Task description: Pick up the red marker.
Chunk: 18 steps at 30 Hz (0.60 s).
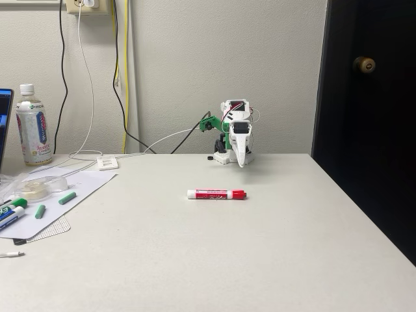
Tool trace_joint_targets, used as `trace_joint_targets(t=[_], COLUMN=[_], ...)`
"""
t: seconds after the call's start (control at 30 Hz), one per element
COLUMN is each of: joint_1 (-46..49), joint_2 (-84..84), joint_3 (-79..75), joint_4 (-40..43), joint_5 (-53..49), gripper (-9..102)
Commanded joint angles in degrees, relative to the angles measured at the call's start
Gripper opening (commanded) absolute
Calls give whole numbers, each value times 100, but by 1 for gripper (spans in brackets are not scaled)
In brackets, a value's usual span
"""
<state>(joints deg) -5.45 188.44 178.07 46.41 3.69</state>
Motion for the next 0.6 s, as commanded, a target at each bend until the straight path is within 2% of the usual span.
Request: trace_joint_targets(t=[0.0,0.57], joint_1=[686,668], joint_2=[26,26], joint_3=[35,35], joint_4=[-123,-123], joint_5=[-615,-633], gripper=[0,0])
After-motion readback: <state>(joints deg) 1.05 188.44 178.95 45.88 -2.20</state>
